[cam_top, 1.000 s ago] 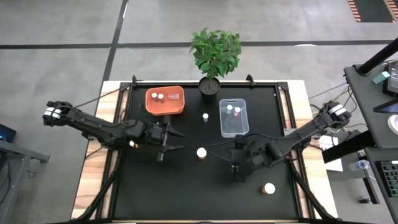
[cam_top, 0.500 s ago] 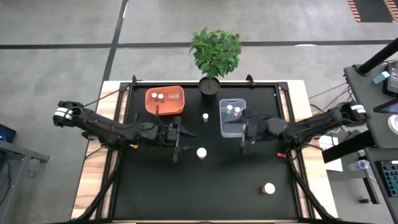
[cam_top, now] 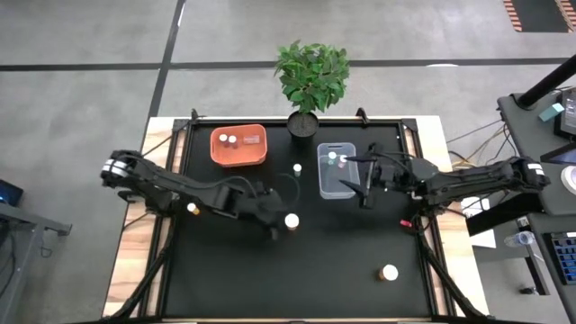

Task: Pick and place medicine bottles into bin by pill shape (circle, oval)
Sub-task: Put the orange tablet pill bottle into the orange bin, then put the orange capsule pill bottle into the transparent bin

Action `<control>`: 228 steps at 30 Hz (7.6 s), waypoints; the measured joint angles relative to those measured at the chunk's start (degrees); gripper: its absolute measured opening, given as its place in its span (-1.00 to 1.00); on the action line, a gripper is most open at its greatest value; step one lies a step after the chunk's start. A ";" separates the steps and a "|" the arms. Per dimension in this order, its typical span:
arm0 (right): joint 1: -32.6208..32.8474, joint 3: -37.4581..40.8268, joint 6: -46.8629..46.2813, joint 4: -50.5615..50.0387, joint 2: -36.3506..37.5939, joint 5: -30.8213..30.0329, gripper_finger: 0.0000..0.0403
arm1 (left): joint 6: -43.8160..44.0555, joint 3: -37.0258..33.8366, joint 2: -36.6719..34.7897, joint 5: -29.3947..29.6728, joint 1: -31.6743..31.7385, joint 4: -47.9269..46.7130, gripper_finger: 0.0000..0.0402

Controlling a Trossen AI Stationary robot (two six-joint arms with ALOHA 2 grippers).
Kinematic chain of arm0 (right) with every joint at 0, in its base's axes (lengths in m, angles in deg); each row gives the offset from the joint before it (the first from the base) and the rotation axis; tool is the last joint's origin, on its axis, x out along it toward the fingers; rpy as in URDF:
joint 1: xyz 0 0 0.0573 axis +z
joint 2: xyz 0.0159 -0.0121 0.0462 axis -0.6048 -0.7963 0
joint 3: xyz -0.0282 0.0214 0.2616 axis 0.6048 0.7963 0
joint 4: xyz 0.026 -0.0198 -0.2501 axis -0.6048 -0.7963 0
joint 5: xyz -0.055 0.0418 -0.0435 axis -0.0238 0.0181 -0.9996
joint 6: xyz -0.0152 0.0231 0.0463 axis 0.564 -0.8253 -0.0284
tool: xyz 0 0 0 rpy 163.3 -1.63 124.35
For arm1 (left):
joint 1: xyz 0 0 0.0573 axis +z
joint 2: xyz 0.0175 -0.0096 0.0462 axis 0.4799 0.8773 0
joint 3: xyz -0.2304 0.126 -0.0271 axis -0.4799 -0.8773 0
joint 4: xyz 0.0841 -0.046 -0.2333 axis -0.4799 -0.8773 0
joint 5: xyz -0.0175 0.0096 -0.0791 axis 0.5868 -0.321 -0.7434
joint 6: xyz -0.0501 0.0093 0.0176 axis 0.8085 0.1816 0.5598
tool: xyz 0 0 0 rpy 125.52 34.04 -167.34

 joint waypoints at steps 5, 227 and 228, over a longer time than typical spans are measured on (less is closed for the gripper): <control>0.00 -0.48 1.40 -3.42 1.10 0.03 0.48 | -1.19 9.05 6.79 -0.13 -0.59 -5.78 -0.04; 12.33 -0.54 -24.49 1.16 0.00 -6.08 0.47 | -12.05 -10.32 -17.31 43.92 -19.41 -7.29 0.30; 12.31 -0.54 -24.59 2.22 -0.61 -6.08 0.47 | -12.60 -10.32 -17.60 44.37 -18.94 -7.27 0.30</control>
